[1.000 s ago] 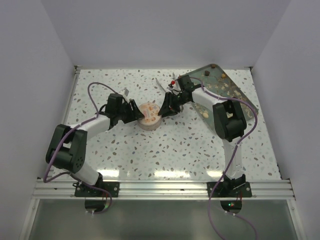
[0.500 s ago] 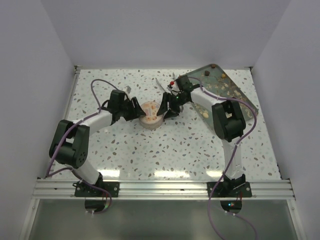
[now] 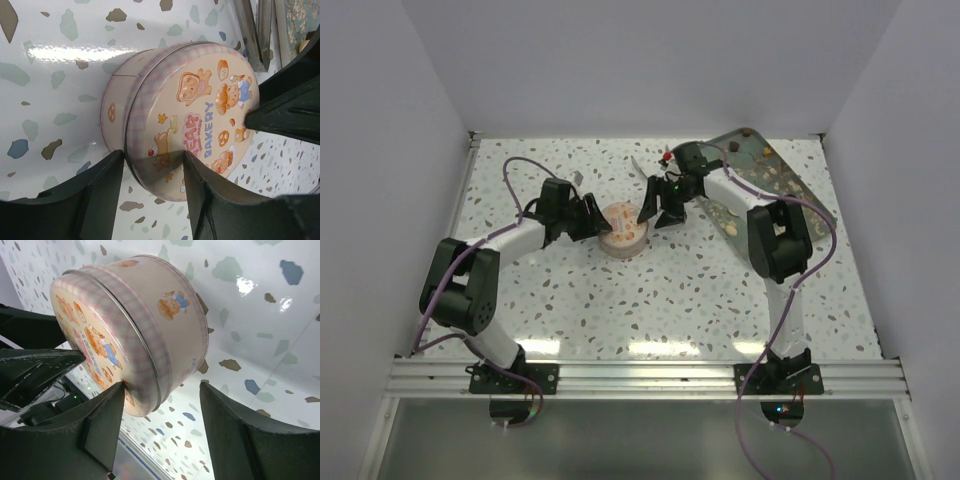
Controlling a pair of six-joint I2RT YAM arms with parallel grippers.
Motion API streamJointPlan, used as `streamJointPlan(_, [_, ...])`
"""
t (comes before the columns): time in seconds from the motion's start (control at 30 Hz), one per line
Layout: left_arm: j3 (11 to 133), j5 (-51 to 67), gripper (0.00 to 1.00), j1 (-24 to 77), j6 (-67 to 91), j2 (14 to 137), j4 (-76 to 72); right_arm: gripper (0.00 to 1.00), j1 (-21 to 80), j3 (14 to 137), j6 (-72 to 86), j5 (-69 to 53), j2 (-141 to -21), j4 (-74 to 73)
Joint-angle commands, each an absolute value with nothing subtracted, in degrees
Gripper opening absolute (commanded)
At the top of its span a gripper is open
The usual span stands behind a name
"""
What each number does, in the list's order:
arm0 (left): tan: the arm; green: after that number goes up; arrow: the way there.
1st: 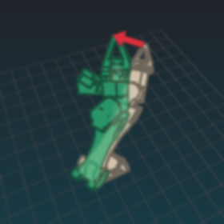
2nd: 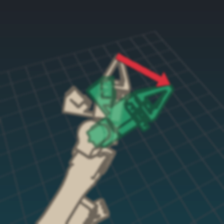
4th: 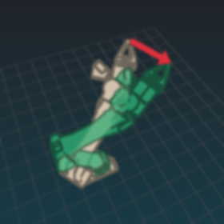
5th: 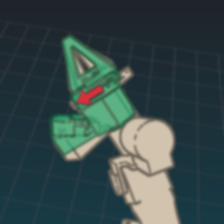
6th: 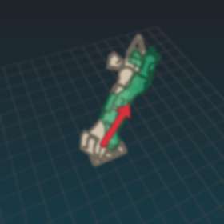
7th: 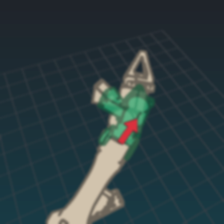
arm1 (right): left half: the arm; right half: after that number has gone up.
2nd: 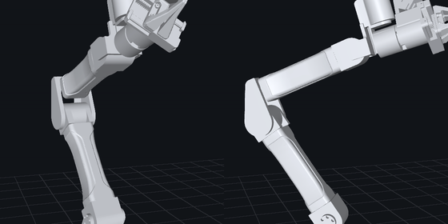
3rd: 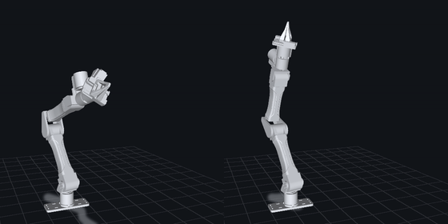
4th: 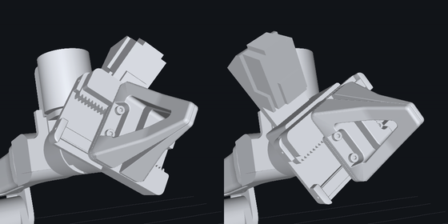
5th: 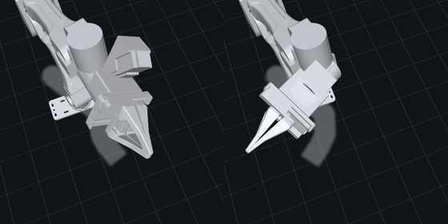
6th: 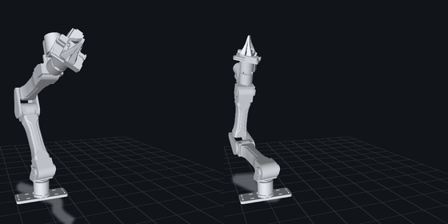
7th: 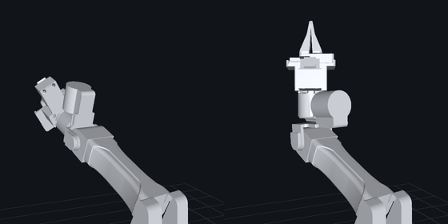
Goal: Pack the chocolate
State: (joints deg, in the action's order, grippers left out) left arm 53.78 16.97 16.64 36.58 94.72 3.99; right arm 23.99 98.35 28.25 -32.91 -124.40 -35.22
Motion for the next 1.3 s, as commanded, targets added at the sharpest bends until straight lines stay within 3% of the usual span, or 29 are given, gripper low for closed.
streamJointPlan(0.0, [53.9,14.9,0.54,17.4,33.8,96.9,8.9,0.65,22.9,101.2,26.9,-30.8,-122.0,-35.2])
streamJointPlan(0.5, [54.5,15.1,0.54,17.4,33.3,97.2,9.4,0.65,23.1,107.8,26.3,-32.0,-127.4,-36.6])
streamJointPlan(1.27, [56.6,16.3,0.53,17.4,32.7,100.0,9.8,0.64,26.4,113.2,17.4,-16.4,-132.8,-49.7])
